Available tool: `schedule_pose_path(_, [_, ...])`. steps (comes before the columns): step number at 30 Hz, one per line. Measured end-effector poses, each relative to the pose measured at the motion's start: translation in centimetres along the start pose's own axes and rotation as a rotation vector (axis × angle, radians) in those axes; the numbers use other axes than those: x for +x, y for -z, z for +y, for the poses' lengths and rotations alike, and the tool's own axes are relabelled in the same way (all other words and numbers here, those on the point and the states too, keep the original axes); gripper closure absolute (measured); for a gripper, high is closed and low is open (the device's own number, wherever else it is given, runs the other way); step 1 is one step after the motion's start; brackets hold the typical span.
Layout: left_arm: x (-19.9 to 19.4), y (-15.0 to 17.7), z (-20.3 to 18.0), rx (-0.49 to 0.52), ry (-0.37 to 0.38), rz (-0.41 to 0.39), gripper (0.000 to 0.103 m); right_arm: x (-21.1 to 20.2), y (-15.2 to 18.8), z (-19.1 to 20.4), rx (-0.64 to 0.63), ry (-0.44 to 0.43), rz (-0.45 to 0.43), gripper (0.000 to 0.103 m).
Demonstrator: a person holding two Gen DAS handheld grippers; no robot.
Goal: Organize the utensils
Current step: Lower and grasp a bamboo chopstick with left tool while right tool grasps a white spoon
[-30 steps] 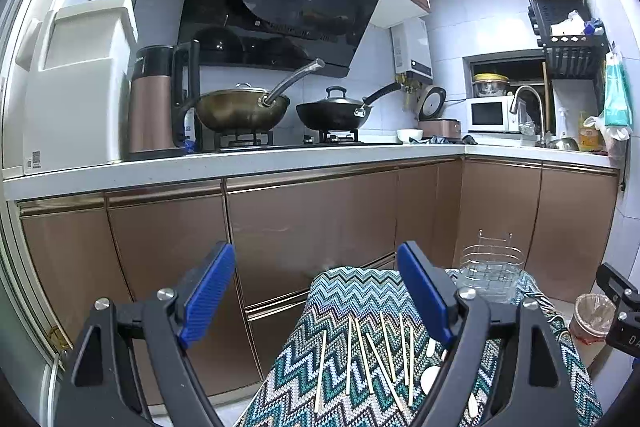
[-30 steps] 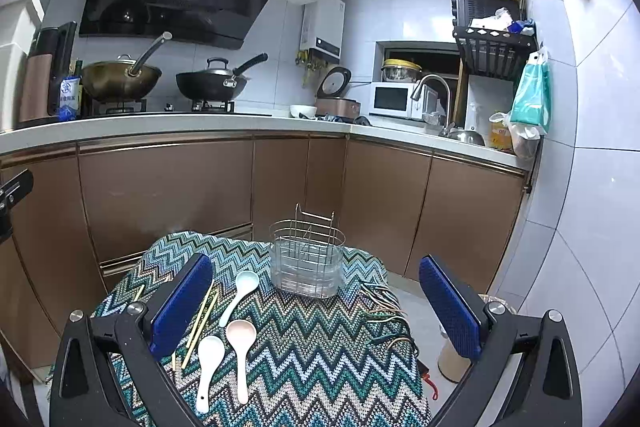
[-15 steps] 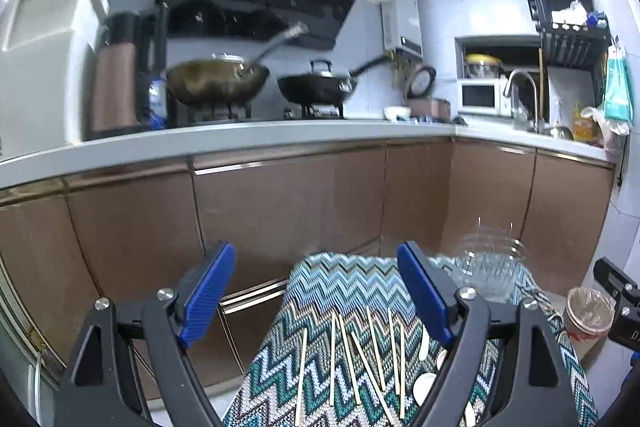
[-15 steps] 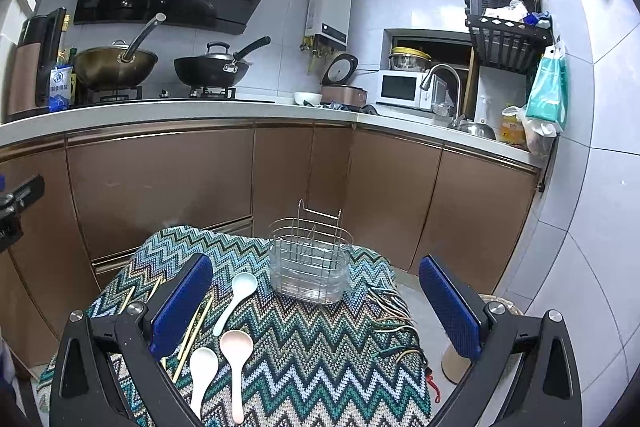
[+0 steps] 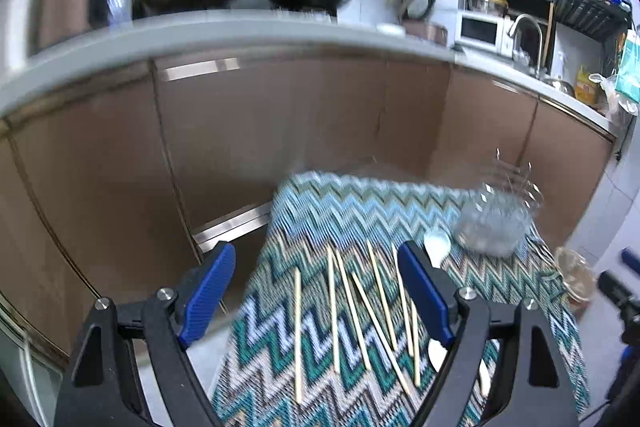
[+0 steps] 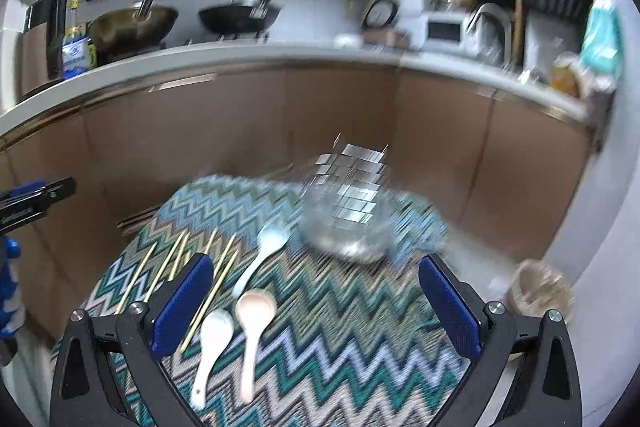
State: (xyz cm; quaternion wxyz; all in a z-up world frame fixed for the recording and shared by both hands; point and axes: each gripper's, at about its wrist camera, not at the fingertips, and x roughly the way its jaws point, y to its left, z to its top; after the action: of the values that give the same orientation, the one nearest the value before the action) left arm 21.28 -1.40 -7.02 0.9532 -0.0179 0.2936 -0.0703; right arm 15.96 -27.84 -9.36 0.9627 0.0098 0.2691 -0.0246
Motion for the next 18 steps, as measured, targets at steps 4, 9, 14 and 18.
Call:
schedule_pose_path(4, [2.8,1.4,0.0,0.014,0.067,0.109,0.021,3.9,1.5,-0.8,0.027,-0.128,0.128,0.032])
schedule_pose_path(9, [7.3,2.3,1.6,-0.061,0.123,0.251,0.022,8.7,2.9,-0.6,0.043,-0.262,0.251,0.058])
schedule_pose_path(14, [12.5,2.3,3.2,-0.101,0.153,0.401,0.030,12.9,3.4,-0.1,0.038,-0.384,0.351,0.067])
schedule_pose_path(18, [15.9,1.9,3.6,-0.115,0.177,0.496,0.046,15.7,3.9,0.1,0.017,-0.450,0.414,0.069])
